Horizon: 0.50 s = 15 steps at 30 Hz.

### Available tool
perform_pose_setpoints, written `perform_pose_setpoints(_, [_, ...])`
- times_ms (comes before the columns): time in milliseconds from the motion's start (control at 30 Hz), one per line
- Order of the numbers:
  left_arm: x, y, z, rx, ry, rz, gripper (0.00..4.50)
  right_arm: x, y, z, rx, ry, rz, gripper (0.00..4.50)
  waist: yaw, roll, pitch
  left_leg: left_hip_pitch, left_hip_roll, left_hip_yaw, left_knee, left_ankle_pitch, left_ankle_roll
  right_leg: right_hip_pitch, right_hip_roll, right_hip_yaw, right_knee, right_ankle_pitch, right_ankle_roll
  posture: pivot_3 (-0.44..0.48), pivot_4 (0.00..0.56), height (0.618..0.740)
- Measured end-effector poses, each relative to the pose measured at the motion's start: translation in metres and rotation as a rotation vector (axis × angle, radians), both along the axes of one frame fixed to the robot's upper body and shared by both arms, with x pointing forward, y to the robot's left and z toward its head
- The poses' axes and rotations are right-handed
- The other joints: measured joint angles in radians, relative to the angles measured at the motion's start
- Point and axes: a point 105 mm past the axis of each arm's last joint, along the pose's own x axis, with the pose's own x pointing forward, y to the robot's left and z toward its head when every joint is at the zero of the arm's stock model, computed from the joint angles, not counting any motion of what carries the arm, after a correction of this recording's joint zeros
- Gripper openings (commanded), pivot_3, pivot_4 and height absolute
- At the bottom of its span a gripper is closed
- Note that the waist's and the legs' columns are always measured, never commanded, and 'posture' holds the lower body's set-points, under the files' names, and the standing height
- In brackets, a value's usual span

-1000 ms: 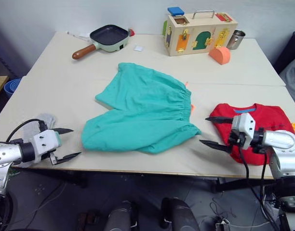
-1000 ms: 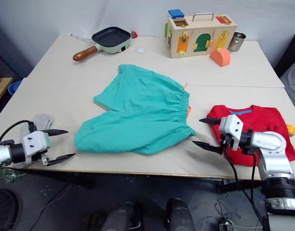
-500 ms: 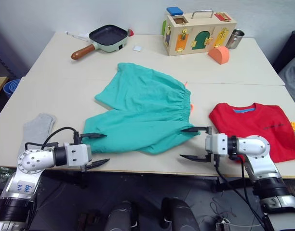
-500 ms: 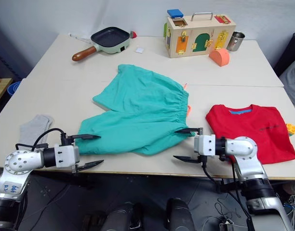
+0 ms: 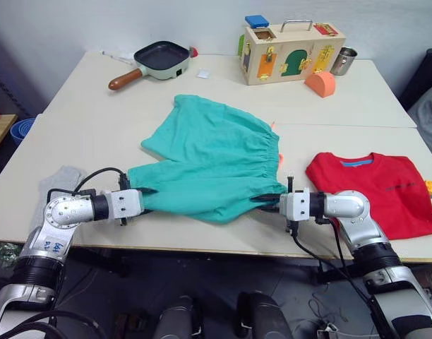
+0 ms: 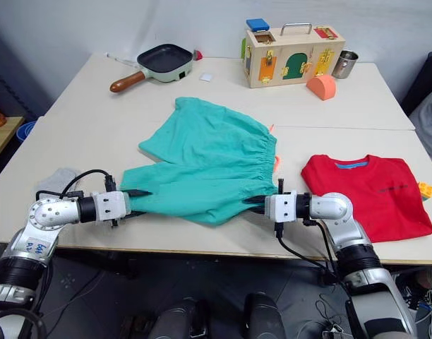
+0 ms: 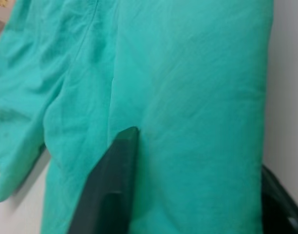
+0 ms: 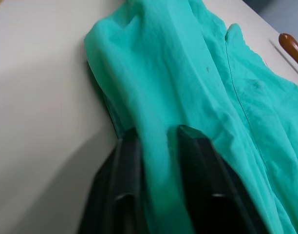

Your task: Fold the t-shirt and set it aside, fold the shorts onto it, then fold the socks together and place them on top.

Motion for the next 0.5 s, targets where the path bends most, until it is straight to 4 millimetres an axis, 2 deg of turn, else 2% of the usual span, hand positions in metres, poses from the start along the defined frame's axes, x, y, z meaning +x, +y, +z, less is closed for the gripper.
perform_pose_setpoints(100, [-0.011, -0.003, -0.004, -0.079, 0.146, -0.017, 0.07, -0.001, -0.001, 0.002, 0.032, 0.041, 0.0, 0.0, -0.001, 0.0, 0.0, -0.001, 0.0, 0.0, 0.0, 0.0, 0.0, 0.0, 0.0, 0.0, 0.001, 0.0, 0.0, 0.0, 0.15, 0.74])
perform_pose_setpoints(200, [-0.029, -0.008, -0.006, -0.095, 0.249, -0.078, 0.03, -0.01, -0.005, 0.004, 0.051, 0.099, 0.02, 0.0, 0.0, 0.0, 0.0, -0.002, 0.0, -0.001, 0.0, 0.0, 0.0, 0.0, 0.001, -0.001, 0.0, 0.0, 0.0, 0.0, 0.15, 0.74])
perform_pose_setpoints(333, [-0.072, -0.01, -0.005, -0.085, 0.446, -0.173, 0.03, -0.039, -0.016, 0.006, 0.071, 0.225, 0.077, 0.0, 0.001, 0.001, 0.001, -0.004, 0.001, -0.003, -0.001, -0.003, 0.001, 0.001, 0.001, -0.001, -0.006, 0.0, 0.0, 0.0, 0.15, 0.74])
perform_pose_setpoints(433, [-0.096, -0.019, 0.01, -0.181, 0.557, -0.215, 0.03, -0.061, -0.024, 0.01, 0.095, 0.356, 0.105, 0.0, 0.003, 0.002, 0.002, -0.004, 0.001, -0.005, -0.001, -0.004, 0.002, 0.004, 0.001, -0.002, -0.014, 0.0, 0.0, 0.0, 0.15, 0.74])
perform_pose_setpoints(500, [-0.105, -0.022, 0.023, -0.239, 0.604, -0.221, 0.03, -0.073, -0.027, 0.016, 0.1, 0.44, 0.117, 0.0, 0.005, 0.002, 0.002, -0.003, 0.001, -0.007, -0.001, -0.005, 0.002, 0.005, 0.0, -0.002, -0.014, 0.0, 0.0, 0.0, 0.15, 0.74])
